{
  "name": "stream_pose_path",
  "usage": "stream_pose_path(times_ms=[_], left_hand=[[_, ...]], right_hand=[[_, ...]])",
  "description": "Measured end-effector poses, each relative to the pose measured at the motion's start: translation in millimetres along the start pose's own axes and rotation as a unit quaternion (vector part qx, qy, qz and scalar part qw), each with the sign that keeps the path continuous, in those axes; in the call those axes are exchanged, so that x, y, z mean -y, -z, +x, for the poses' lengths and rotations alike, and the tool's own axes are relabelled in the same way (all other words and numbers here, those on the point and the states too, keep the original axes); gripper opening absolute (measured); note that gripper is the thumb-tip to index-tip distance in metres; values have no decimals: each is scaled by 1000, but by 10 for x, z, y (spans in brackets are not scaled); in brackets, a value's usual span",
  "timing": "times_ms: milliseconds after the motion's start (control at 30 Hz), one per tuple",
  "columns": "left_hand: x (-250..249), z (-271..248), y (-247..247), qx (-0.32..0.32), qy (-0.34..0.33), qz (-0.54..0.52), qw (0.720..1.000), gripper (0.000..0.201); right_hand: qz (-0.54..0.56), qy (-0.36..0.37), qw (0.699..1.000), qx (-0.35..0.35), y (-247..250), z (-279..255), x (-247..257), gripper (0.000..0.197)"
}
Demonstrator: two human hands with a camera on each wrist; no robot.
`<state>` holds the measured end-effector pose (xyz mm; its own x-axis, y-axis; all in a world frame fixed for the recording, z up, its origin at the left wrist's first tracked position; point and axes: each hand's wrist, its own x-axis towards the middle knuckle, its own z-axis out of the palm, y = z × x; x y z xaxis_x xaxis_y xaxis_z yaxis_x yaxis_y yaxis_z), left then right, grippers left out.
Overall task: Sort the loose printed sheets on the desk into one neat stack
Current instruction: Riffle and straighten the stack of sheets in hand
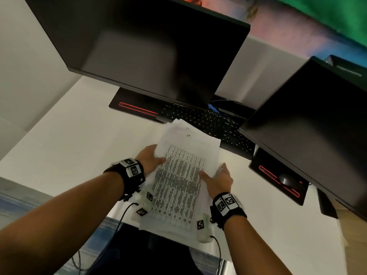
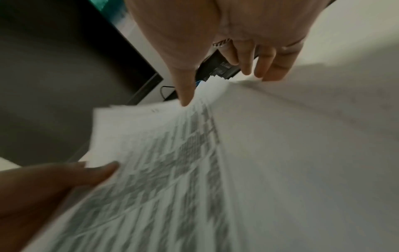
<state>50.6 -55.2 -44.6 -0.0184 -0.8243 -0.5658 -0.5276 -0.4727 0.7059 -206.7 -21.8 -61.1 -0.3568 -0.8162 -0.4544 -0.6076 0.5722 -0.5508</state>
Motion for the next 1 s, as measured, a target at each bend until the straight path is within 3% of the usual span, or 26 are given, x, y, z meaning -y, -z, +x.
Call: stream_pose_path(times_ms=[33,100,167,267,333,467,567,633,700,800,900,1000], left_hand=[[-88,-124,22,0,-22,-28,999,41],[-220,-339,87,0,-76,-85,993,44],[-423,-578,171,2,-129,-125,984,38],[-789,-813,274,-29,-198,-129,971,32],[-915,-841,276,-89,-242,-135,957,21],[-1042,-908,113,-222,-303,-161,912,19],[-940,-894,-1,-209,-312,-180,909,41],[-877,-871,-27,-169,-299,-207,916,65],[-906,-887,-16,-185,-309,-195,912,74],[-988,-912,37,-206,-313,-228,899,83],[-1126,-951,75,-227,-335,-251,879,75],[-1247,-933,87,-274,-343,-242,865,45]], right_hand=[[25,-7,1000,11,85,34,20,122],[179,-18,983,42,266,70,54,135],[293,-9,954,58,492,34,143,128],[341,51,937,56,870,-80,364,85],[373,112,921,20,1087,-231,553,67],[418,249,873,-38,1301,-665,844,13],[383,280,878,-56,1194,-832,796,15],[376,281,882,-37,1137,-844,707,39],[397,266,878,-22,1153,-810,649,71],[421,263,868,-24,1206,-741,620,87],[443,258,858,-35,1260,-756,684,76],[452,261,851,-53,1276,-775,773,63]])
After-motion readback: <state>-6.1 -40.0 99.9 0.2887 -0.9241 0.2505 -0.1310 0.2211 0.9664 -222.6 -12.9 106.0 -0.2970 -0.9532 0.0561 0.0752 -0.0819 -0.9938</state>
